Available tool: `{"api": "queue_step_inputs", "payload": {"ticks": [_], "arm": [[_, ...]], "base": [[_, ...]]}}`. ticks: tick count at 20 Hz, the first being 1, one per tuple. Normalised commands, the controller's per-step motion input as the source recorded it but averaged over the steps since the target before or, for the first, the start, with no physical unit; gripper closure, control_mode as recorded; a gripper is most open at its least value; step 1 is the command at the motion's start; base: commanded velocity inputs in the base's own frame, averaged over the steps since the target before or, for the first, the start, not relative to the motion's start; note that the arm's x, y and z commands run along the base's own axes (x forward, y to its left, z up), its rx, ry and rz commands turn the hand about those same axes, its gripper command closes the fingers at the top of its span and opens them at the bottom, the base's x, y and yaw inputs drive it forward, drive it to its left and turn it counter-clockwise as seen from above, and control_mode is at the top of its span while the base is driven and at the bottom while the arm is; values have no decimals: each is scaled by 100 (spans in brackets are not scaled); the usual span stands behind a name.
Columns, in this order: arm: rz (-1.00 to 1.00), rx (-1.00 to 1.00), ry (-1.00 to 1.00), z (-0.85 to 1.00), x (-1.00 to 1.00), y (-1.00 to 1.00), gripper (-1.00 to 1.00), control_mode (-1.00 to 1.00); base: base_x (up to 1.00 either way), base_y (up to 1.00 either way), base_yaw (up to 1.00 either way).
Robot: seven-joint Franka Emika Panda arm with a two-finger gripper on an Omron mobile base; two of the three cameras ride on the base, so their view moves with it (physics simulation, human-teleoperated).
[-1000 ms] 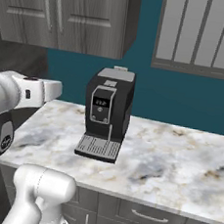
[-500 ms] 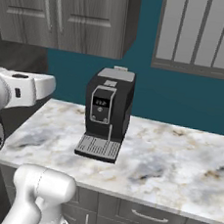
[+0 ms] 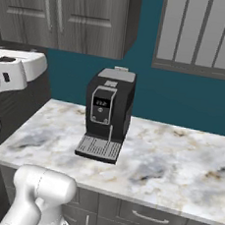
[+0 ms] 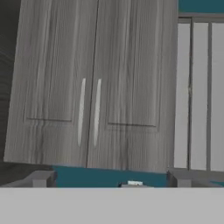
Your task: Open the cabinet directly in front. Then move the liquor and the cup to the dining counter with the jar on it.
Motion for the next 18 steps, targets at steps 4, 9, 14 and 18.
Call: {"api": "queue_step_inputs", "payload": {"ticks": [4, 9, 14, 18], "arm": [[0, 0, -11, 50, 1, 2, -100, -100], [0, 1, -1, 21, 23, 1, -100, -100], [0, 1, 7, 0, 41, 5, -100, -100], [0, 0, 3, 0, 72, 29, -100, -100]], "base": [[0, 0, 0], [0, 0, 0], [0, 0, 0], [0, 0, 0]]}}
